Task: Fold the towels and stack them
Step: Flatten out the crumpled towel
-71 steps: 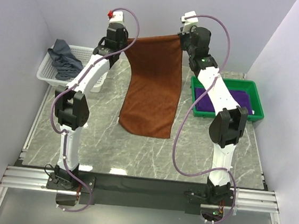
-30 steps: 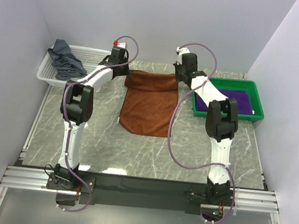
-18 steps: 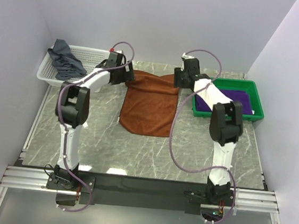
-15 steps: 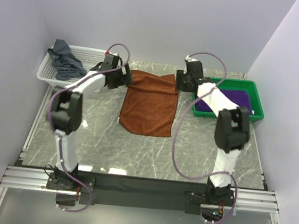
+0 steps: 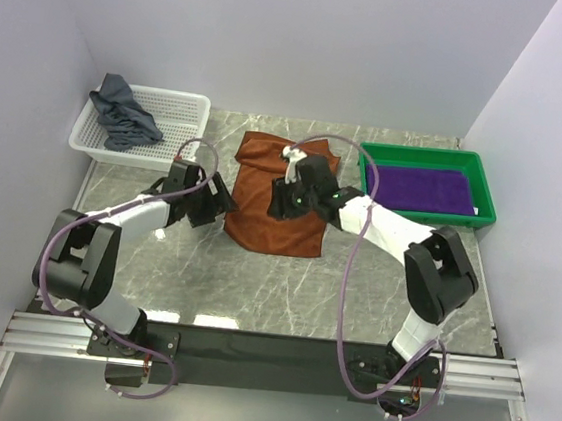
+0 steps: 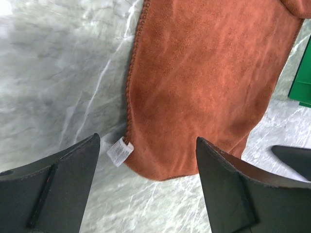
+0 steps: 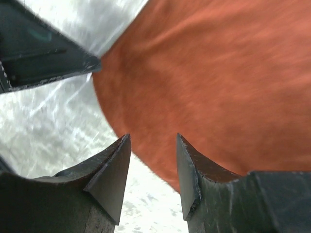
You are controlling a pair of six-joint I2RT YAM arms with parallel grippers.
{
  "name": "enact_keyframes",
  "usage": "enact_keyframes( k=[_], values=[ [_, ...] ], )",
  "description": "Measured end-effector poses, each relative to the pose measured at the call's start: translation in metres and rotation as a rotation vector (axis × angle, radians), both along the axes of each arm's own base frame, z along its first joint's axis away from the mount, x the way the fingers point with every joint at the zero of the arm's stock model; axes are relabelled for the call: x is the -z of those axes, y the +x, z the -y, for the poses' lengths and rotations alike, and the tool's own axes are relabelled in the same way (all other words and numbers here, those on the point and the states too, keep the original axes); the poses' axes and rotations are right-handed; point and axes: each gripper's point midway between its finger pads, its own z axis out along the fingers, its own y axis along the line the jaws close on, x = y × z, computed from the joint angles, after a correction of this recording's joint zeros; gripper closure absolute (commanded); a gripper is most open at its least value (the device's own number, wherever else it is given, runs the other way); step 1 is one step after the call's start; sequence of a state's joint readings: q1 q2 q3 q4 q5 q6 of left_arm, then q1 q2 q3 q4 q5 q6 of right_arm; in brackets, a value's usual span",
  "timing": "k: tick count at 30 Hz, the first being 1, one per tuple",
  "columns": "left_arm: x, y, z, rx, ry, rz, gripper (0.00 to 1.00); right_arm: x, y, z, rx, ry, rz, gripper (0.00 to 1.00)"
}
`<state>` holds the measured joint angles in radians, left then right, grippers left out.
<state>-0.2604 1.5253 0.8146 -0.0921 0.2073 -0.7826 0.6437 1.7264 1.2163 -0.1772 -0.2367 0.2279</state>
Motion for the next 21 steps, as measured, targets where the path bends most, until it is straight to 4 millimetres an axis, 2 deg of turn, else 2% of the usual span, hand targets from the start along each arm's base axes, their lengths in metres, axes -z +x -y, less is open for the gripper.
enact_keyframes(
  k=[3,8,12,16,17,20,21],
  values=[
    [0.008,0.001,0.006,0.003,-0.023,0.005,0.15,0.021,-0.01,-0.009,-0.033,0.017,-0.052,0.51],
    [0.014,0.011,0.014,0.011,-0.037,0.033,0.18,0.041,-0.014,-0.016,-0.047,0.04,-0.099,0.51],
    [0.026,0.01,0.016,0.008,-0.034,0.003,0.2,0.049,-0.015,-0.022,-0.055,0.06,-0.117,0.51],
    [0.026,0.011,0.019,0.005,-0.039,-0.006,0.25,0.051,-0.015,-0.026,-0.06,0.082,-0.122,0.51],
    [0.027,0.01,0.02,0.007,-0.039,-0.011,0.27,0.051,-0.015,-0.026,-0.062,0.087,-0.12,0.51],
    [0.029,0.003,0.025,0.019,-0.041,-0.036,0.5,0.051,-0.016,-0.028,-0.063,0.103,-0.124,0.51],
    [0.03,0.0,0.026,0.02,-0.044,-0.049,0.54,0.051,-0.016,-0.029,-0.064,0.105,-0.126,0.51]
  ],
)
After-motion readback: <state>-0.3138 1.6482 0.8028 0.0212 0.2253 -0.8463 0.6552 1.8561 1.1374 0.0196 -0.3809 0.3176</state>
